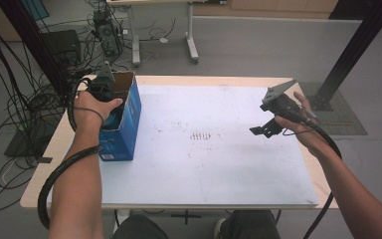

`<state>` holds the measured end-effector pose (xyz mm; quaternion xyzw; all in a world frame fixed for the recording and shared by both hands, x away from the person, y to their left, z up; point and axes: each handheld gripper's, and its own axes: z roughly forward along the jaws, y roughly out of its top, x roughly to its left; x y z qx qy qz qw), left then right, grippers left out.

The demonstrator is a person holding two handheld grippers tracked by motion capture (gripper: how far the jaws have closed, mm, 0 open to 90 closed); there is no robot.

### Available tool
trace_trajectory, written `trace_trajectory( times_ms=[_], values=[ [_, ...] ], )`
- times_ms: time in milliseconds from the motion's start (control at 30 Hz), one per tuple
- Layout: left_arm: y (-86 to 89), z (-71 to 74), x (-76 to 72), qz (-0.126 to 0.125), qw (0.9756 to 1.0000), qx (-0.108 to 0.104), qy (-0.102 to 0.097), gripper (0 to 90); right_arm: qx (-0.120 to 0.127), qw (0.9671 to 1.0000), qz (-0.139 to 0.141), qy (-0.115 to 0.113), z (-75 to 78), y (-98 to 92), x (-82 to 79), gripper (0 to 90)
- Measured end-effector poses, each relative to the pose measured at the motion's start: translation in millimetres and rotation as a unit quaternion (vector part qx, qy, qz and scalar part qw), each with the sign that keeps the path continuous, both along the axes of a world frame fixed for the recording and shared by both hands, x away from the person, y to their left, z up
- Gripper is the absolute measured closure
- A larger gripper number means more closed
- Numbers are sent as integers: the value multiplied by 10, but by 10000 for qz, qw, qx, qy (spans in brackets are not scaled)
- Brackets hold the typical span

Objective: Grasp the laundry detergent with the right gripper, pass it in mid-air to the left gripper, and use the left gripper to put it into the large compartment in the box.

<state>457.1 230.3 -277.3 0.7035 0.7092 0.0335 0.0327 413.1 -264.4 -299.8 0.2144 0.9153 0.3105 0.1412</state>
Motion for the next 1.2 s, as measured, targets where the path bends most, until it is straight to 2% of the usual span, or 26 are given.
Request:
trace_trajectory(
  times_ms=[1200],
  values=[
    [-22,-1,9,4,10000,24,24,372,4,10000,-37,19,-26,-45,-12,41]
  ],
)
